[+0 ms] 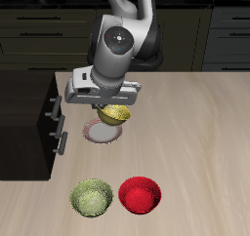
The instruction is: Place the yellow bowl on the plate
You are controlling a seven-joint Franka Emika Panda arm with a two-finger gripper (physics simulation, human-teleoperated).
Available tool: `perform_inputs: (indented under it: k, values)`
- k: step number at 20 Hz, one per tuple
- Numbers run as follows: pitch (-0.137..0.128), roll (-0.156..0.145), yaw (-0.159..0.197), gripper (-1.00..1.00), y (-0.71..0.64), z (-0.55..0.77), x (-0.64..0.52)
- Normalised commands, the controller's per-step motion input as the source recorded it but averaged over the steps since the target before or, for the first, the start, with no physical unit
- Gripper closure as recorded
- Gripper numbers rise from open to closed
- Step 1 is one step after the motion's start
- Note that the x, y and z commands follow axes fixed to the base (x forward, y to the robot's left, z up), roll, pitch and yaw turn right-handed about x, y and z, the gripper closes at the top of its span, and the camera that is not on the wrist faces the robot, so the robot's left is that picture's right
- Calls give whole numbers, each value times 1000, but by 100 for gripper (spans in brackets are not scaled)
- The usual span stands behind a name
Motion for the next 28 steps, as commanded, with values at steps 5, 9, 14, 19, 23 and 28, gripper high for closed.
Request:
perform_inputs:
  k: [5, 9, 14, 19, 23, 28]
  values:
    - [17, -60, 13, 100, -134, -321, -33]
    - [39, -24, -8, 100, -91, -257, -35]
    - [49, 18, 22, 100, 144, -173, -61]
    - [25, 6, -6, 100, 43, -53, -70]
    - [69, -23, 24, 100, 22, -175, -123]
    - [43, -25, 19, -100, -41, -11, -45]
